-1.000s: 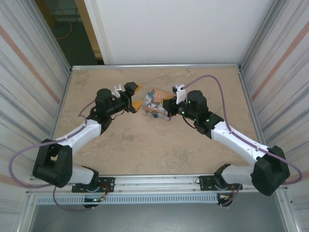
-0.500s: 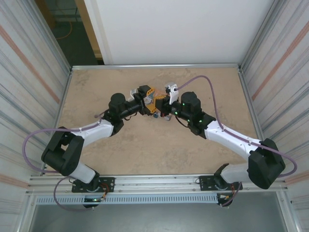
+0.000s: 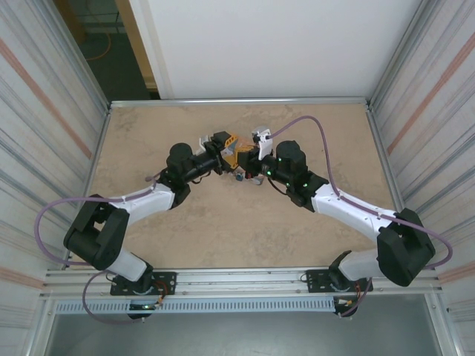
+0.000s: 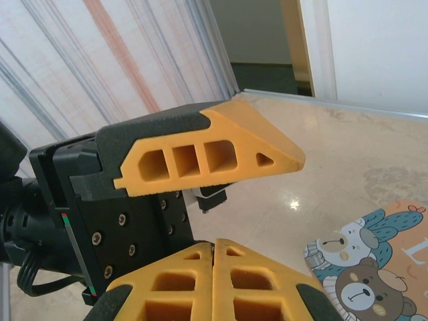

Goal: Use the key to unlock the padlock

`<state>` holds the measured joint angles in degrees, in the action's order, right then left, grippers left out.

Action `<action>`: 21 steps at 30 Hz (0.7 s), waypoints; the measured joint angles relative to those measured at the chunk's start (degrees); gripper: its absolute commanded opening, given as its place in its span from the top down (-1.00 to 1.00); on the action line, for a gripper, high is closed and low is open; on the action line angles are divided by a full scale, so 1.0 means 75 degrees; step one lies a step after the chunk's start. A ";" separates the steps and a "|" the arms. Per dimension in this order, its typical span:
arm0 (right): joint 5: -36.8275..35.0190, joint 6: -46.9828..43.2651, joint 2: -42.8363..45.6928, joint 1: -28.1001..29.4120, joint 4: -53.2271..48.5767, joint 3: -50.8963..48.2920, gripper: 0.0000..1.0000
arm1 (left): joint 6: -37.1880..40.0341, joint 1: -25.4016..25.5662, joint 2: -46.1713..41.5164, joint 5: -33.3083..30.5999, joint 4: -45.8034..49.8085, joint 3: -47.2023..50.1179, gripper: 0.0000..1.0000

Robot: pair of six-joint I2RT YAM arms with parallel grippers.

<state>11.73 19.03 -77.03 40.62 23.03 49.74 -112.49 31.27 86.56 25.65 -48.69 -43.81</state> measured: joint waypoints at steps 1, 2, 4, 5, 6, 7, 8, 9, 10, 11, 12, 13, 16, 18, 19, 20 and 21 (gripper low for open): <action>0.0000 0.0000 0.0000 0.0000 0.0000 0.0000 1.00 | 0.0006 0.0000 0.0000 -0.0003 0.0003 0.0000 -0.12; 0.0003 0.0000 0.0000 0.0000 0.0000 0.0000 1.00 | 0.0026 0.0000 0.0003 -0.0009 0.0015 0.0000 -0.07; -0.0003 0.0000 0.0000 0.0000 0.0015 0.0000 1.00 | 0.0026 0.0000 0.0000 -0.0026 0.0058 0.0000 0.00; -0.0003 0.0000 0.0000 0.0000 0.0017 0.0000 1.00 | 0.0029 0.0000 0.0000 -0.0029 0.0070 0.0000 0.05; -0.0012 0.0000 0.0003 0.0000 0.0020 0.0000 1.00 | 0.0026 0.0000 0.0000 -0.0032 0.0085 0.0003 0.09; -0.0020 0.0000 0.0003 0.0003 0.0035 0.0000 1.00 | 0.0029 0.0000 0.0000 -0.0035 0.0093 0.0006 0.14; -0.0020 0.0000 0.0003 0.0006 0.0058 0.0000 1.00 | 0.0035 0.0000 0.0000 -0.0047 0.0102 0.0012 0.20; -0.0023 0.0000 0.0003 0.0006 0.0079 0.0000 1.00 | 0.0035 0.0000 0.0000 -0.0055 0.0114 0.0015 0.24; -0.0023 0.0000 0.0003 0.0006 0.0096 0.0000 1.00 | 0.0038 0.0000 0.0000 -0.0058 0.0117 0.0020 0.30; -0.0026 0.0000 0.0003 0.0006 0.0114 -0.0003 1.00 | 0.0035 0.0000 0.0000 -0.0067 0.0117 0.0032 0.37; -0.0029 0.0000 0.0003 0.0006 0.0128 -0.0003 1.00 | 0.0035 0.0000 0.0000 -0.0087 0.0117 0.0044 0.43; -0.0032 0.0000 0.0003 0.0006 0.0134 -0.0003 1.00 | 0.0044 0.0000 0.0000 -0.0105 0.0125 0.0055 0.49; -0.0052 0.0000 0.0012 0.0003 0.0143 -0.0003 1.00 | 0.0047 0.0000 0.0000 -0.0154 0.0160 0.0064 0.65; -0.0052 0.0000 0.0020 0.0003 0.0143 -0.0003 1.00 | 0.0047 0.0000 0.0003 -0.0187 0.0181 0.0064 0.74; -0.0052 0.0000 0.0032 0.0003 0.0119 -0.0012 1.00 | 0.0032 -0.0006 0.0003 -0.0242 0.0178 0.0073 0.79; -0.0050 0.0000 0.0047 0.0003 0.0087 -0.0026 1.00 | 0.0023 -0.0023 0.0000 -0.0309 0.0175 0.0076 0.82; -0.0050 0.0000 0.0052 0.0006 0.0052 -0.0044 1.00 | 0.0020 -0.0044 0.0000 -0.0376 0.0166 0.0076 0.88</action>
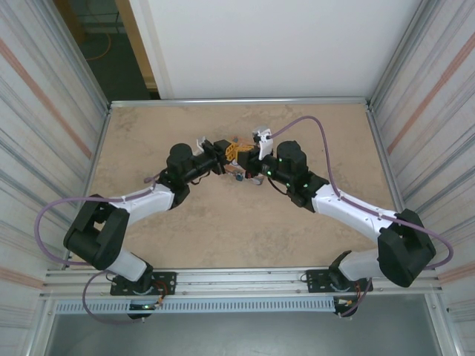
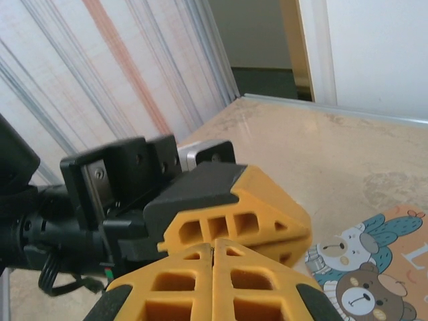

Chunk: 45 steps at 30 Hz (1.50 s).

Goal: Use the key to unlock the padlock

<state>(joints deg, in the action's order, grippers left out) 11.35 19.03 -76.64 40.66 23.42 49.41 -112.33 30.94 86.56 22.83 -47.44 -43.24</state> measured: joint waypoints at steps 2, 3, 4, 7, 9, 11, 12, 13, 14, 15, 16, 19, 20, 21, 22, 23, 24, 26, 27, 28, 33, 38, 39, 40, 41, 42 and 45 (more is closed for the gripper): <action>-0.0009 0.0000 0.0003 0.0023 -0.0052 -0.0047 1.00 | 0.0029 -0.0020 0.0000 -0.0047 -0.0009 0.0000 0.99; -0.0023 0.0000 0.0006 0.0020 -0.0070 -0.0047 1.00 | 0.0047 -0.0012 0.0000 -0.0052 0.0012 0.0003 1.00; -0.0029 0.0000 0.0015 0.0020 -0.0082 -0.0055 1.00 | 0.0050 -0.0012 0.0000 -0.0052 0.0017 0.0006 1.00; -0.0032 0.0058 0.0044 0.0015 -0.0093 -0.0082 0.99 | 0.0219 -0.0015 -0.0015 -0.0035 0.0076 0.0006 1.00; 0.0035 0.0175 0.0082 -0.0032 -0.0090 -0.0119 0.81 | 0.0501 -0.0017 -0.0073 0.0009 0.0248 0.0006 1.00; 0.0192 0.0341 0.0131 -0.0119 -0.0093 -0.0184 0.59 | 0.0947 -0.0038 -0.0181 0.0032 0.0484 -0.0009 1.00; 0.0271 0.0452 0.0175 -0.0204 -0.0090 -0.0230 0.48 | 0.1247 -0.0076 -0.0271 0.0073 0.0685 -0.0023 1.00; 0.0332 0.0562 0.0227 -0.0323 -0.0090 -0.0274 0.37 | 0.1559 -0.0137 -0.0367 0.0085 0.0901 -0.0050 1.00; 0.0443 0.0662 0.0286 -0.0458 -0.0087 -0.0312 0.30 | 0.1865 -0.0216 -0.0472 0.0085 0.1102 -0.0073 1.00; 0.0539 0.0784 0.0361 -0.0609 -0.0085 -0.0350 0.23 | 0.2218 -0.0318 -0.0603 0.0070 0.1291 -0.0093 1.00; 0.0679 0.0906 0.0446 -0.0772 -0.0082 -0.0382 0.18 | 0.2588 -0.0423 -0.0746 0.0061 0.1443 -0.0111 1.00; 0.1081 0.1370 0.0615 -0.1189 -0.0029 -0.0414 0.07 | 0.3765 -0.0673 -0.1137 0.0009 0.1725 -0.0198 1.00; 0.1236 0.1533 0.0638 -0.1294 0.0029 -0.0414 0.05 | 0.4179 -0.0726 -0.1250 0.0009 0.1789 -0.0245 1.00; 0.1419 0.1714 0.0641 -0.1408 0.0111 -0.0411 0.03 | 0.4657 -0.0764 -0.1364 0.0015 0.1874 -0.0321 1.00; 0.1632 0.1950 0.0638 -0.1515 0.0195 -0.0411 0.02 | 0.5161 -0.0769 -0.1466 0.0032 0.1950 -0.0408 1.00; 0.1772 0.2107 0.0635 -0.1582 0.0262 -0.0411 0.00 | 0.5569 -0.0769 -0.1542 0.0058 0.1999 -0.0487 1.00; 0.1955 0.2337 0.0618 -0.1635 0.0373 -0.0411 -0.01 | 0.6053 -0.0769 -0.1629 0.0114 0.2075 -0.0580 1.00; 0.2285 0.2748 0.0516 -0.1661 0.0723 -0.0405 -0.02 | 0.6857 -0.0769 -0.1798 0.0210 0.2124 -0.0699 1.00; 0.2436 0.2949 0.0423 -0.1652 0.0930 -0.0393 -0.02 | 0.7201 -0.0769 -0.1877 0.0224 0.2116 -0.0731 1.00; 0.2547 0.3086 0.0332 -0.1635 0.1078 -0.0370 -0.03 | 0.7434 -0.0769 -0.1929 0.0236 0.2087 -0.0740 1.00; 0.2841 0.3474 -0.0230 -0.1317 0.1527 -0.0125 -0.05 | 0.8300 -0.0769 -0.1993 0.0385 0.1941 -0.0743 1.00; 0.2964 0.3605 -0.0554 -0.0959 0.1737 0.0119 -0.05 | 0.8556 -0.0769 -0.1993 0.0443 0.1886 -0.0743 1.00; 0.3005 0.3608 -0.0603 -0.0915 0.1754 0.0172 -0.05 | 0.8580 -0.0769 -0.1993 0.0443 0.1886 -0.0743 1.00; 0.3042 0.3608 -0.0644 -0.0895 0.1792 0.0210 -0.05 | 0.8588 -0.0769 -0.1993 0.0440 0.1880 -0.0743 1.00; 0.3066 0.3608 -0.0691 -0.0866 0.1833 0.0259 -0.05 | 0.8600 -0.0769 -0.1993 0.0440 0.1865 -0.0743 1.00; 0.3075 0.3611 -0.0731 -0.0845 0.1865 0.0300 -0.05 | 0.8603 -0.0769 -0.1993 0.0440 0.1839 -0.0743 1.00; 0.3092 0.3622 -0.0836 -0.0775 0.1970 0.0393 -0.04 | 0.8603 -0.0769 -0.1993 0.0440 0.1751 -0.0740 1.00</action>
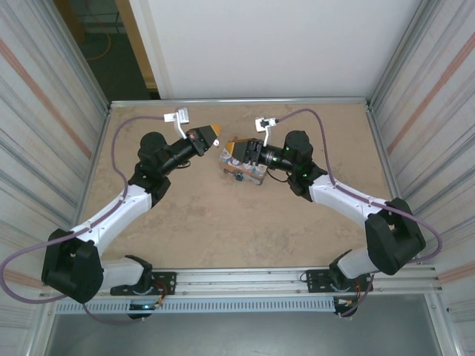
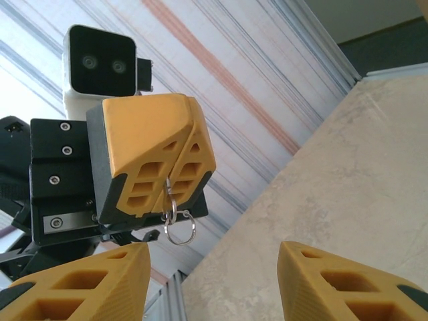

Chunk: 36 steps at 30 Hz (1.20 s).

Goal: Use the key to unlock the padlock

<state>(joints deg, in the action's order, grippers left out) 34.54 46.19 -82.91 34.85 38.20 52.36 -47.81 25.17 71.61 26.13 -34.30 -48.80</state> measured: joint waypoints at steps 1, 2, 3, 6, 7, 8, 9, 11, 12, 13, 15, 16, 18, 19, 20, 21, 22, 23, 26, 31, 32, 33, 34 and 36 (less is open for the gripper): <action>0.0006 0.0015 -0.0035 0.0023 0.0020 0.0029 -0.04 | 0.0000 0.0000 0.0000 0.0000 -0.0012 0.0000 1.00; 0.0003 0.0029 -0.0082 0.0064 0.0055 0.0061 -0.03 | 0.0000 0.0000 0.0000 -0.0003 -0.0026 0.0000 1.00; 0.0003 0.0041 -0.0111 0.0096 0.0064 0.0082 -0.03 | 0.0000 0.0000 0.0000 -0.0006 -0.0029 0.0000 1.00; 0.0009 0.0085 -0.0254 0.0221 0.0125 0.0169 -0.01 | 0.0000 0.0000 0.0000 -0.0006 -0.0029 0.0000 1.00; 0.0009 0.0131 -0.0309 0.0262 0.0166 0.0207 0.00 | 0.0000 0.0000 0.0000 -0.0006 -0.0029 0.0000 1.00; 0.0009 0.0160 -0.0370 0.0306 0.0189 0.0251 0.00 | 0.0000 0.0000 0.0000 -0.0006 -0.0029 0.0000 1.00; 0.0012 0.0181 -0.0417 0.0329 0.0221 0.0286 0.01 | 0.0000 0.0000 0.0000 -0.0006 -0.0029 0.0000 1.00; 0.0029 0.0189 -0.0504 0.0379 0.0289 0.0350 0.03 | -0.0003 0.0000 0.0006 -0.0006 -0.0029 0.0000 1.00; 0.0032 0.0192 -0.0542 0.0411 0.0323 0.0373 0.05 | -0.0003 0.0000 0.0009 -0.0006 -0.0029 0.0000 1.00; 0.0032 0.0213 -0.0574 0.0411 0.0338 0.0405 0.08 | -0.0003 0.0000 0.0009 -0.0006 -0.0029 0.0003 1.00; 0.0032 0.0233 -0.0629 0.0423 0.0396 0.0449 0.13 | -0.0003 0.0000 0.0009 -0.0006 -0.0032 0.0009 1.00; 0.0032 0.0245 -0.0644 0.0423 0.0428 0.0458 0.16 | -0.0003 0.0000 0.0009 -0.0006 -0.0032 0.0009 1.00; 0.0032 0.0254 -0.0670 0.0423 0.0458 0.0458 0.21 | -0.0006 0.0000 0.0009 -0.0006 -0.0038 0.0023 1.00; 0.0032 0.0274 -0.0676 0.0423 0.0460 0.0458 0.24 | -0.0006 0.0000 0.0009 -0.0009 -0.0035 0.0032 1.00; 0.0029 0.0297 -0.0682 0.0423 0.0466 0.0458 0.28 | -0.0006 0.0000 0.0009 -0.0006 -0.0035 0.0047 1.00; 0.0029 0.0315 -0.0685 0.0423 0.0478 0.0458 0.30 | -0.0009 0.0000 0.0009 -0.0009 -0.0038 0.0064 1.00; 0.0029 0.0332 -0.0685 0.0423 0.0487 0.0460 0.33 | -0.0015 0.0000 0.0009 -0.0009 -0.0038 0.0079 1.00; 0.0029 0.0358 -0.0685 0.0423 0.0493 0.0463 0.35 | -0.0020 0.0000 0.0009 -0.0009 -0.0041 0.0096 1.00; 0.0029 0.0385 -0.0711 0.0437 0.0507 0.0525 0.41 | -0.0029 0.0000 0.0012 -0.0009 -0.0055 0.0119 1.00; 0.0026 0.0391 -0.0799 0.0487 0.0533 0.0606 0.54 | -0.0058 0.0000 0.0012 -0.0009 -0.0207 0.0181 1.00; 0.0023 0.0393 -0.0816 0.0498 0.0530 0.0606 0.57 | -0.0061 0.0000 0.0012 -0.0009 -0.0213 0.0195 1.00; 0.0015 0.0408 -0.0833 0.0504 0.0536 0.0606 0.61 | -0.0064 0.0000 0.0012 -0.0009 -0.0213 0.0210 1.00; 0.0012 0.0414 -0.0845 0.0507 0.0539 0.0606 0.66 | -0.0064 0.0000 0.0015 -0.0017 -0.0207 0.0213 1.00; 0.0012 0.0440 -0.0860 0.0510 0.0571 0.0606 0.73 | -0.0067 0.0000 0.0023 -0.0029 -0.0204 0.0224 1.00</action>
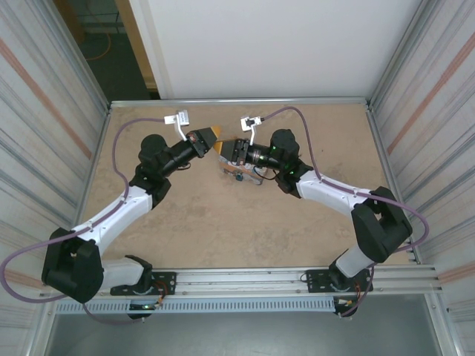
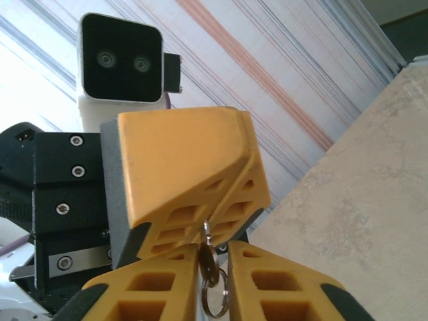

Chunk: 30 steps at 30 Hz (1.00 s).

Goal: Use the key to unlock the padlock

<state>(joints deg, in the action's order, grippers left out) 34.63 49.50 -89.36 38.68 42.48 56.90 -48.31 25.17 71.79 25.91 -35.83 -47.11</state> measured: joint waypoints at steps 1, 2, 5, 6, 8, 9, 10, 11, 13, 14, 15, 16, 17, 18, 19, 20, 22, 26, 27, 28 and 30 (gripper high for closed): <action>-0.0006 0.0006 -0.0006 0.0000 0.0015 0.0000 0.76 | -0.0009 0.0000 0.0006 -0.0003 0.0000 0.0000 1.00; -0.0006 0.0009 -0.0012 0.0000 0.0029 0.0000 0.78 | -0.0017 0.0000 0.0006 -0.0006 0.0000 0.0000 1.00; -0.0012 0.0015 -0.0026 0.0000 0.0061 0.0000 0.83 | -0.0020 0.0000 0.0006 -0.0047 -0.0006 0.0003 1.00; -0.0015 0.0020 -0.0026 0.0000 0.0061 0.0000 0.85 | -0.0023 0.0000 0.0006 -0.0058 -0.0009 0.0003 1.00; -0.0023 0.0035 -0.0026 -0.0003 0.0064 0.0000 0.88 | -0.0023 0.0000 0.0006 -0.0061 -0.0020 0.0006 1.00; -0.0032 0.0038 -0.0026 -0.0003 0.0064 0.0000 0.89 | -0.0023 0.0000 0.0006 -0.0067 -0.0038 0.0017 1.00; -0.0038 0.0038 -0.0026 -0.0003 0.0064 0.0000 0.90 | -0.0023 0.0000 0.0006 -0.0079 -0.0058 0.0032 1.00; -0.0038 0.0038 -0.0026 -0.0003 0.0064 -0.0003 0.91 | -0.0026 0.0000 0.0006 -0.0090 -0.0064 0.0044 1.00; -0.0041 0.0038 -0.0026 -0.0003 0.0055 -0.0015 0.93 | -0.0026 0.0000 0.0003 -0.0114 -0.0079 0.0064 1.00; -0.0044 0.0038 -0.0026 -0.0009 0.0052 -0.0017 0.94 | -0.0026 0.0000 0.0003 -0.0122 -0.0087 0.0073 1.00; -0.0044 0.0038 -0.0026 -0.0009 0.0047 -0.0023 0.94 | -0.0026 0.0000 0.0000 -0.0131 -0.0102 0.0090 1.00; -0.0044 0.0038 -0.0026 -0.0009 0.0044 -0.0029 0.95 | -0.0026 0.0000 -0.0003 -0.0143 -0.0114 0.0105 0.98; -0.0044 0.0035 -0.0026 -0.0009 0.0035 -0.0038 0.96 | -0.0023 0.0000 -0.0012 -0.0149 -0.0114 0.0119 0.93; -0.0041 0.0029 -0.0023 -0.0009 0.0015 -0.0044 0.97 | -0.0020 0.0000 -0.0017 -0.0149 -0.0111 0.0134 0.88; -0.0038 0.0023 -0.0017 -0.0009 -0.0020 -0.0047 0.98 | -0.0020 0.0000 -0.0032 -0.0152 -0.0105 0.0149 0.80; -0.0038 -0.0009 -0.0006 -0.0009 -0.0076 -0.0047 1.00 | -0.0015 0.0000 -0.0050 -0.0154 -0.0087 0.0172 0.70; -0.0055 -0.0111 0.0050 -0.0015 -0.0268 -0.0050 1.00 | -0.0017 0.0000 -0.0125 -0.0172 -0.0035 0.0230 0.43; -0.0195 -0.0653 0.0271 -0.0061 -0.1026 -0.0050 1.00 | 0.0093 -0.0052 -0.0481 -0.0268 0.0254 0.0274 0.06; -0.0239 -0.0883 0.0358 -0.0061 -0.1311 -0.0050 1.00 | 0.0146 -0.0073 -0.0595 -0.0280 0.0341 0.0274 -0.02; -0.0271 -0.1049 0.0425 -0.0061 -0.1545 -0.0047 1.00 | 0.0201 -0.0105 -0.0691 -0.0294 0.0420 0.0274 -0.09; -0.0385 -0.1542 0.0612 -0.0090 -0.2174 -0.0041 1.00 | 0.0402 -0.0178 -0.0953 -0.0364 0.0720 0.0274 -0.25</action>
<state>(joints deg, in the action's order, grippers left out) 31.75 37.93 -84.77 38.00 26.17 56.60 -45.30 23.83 64.64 23.18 -30.44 -45.06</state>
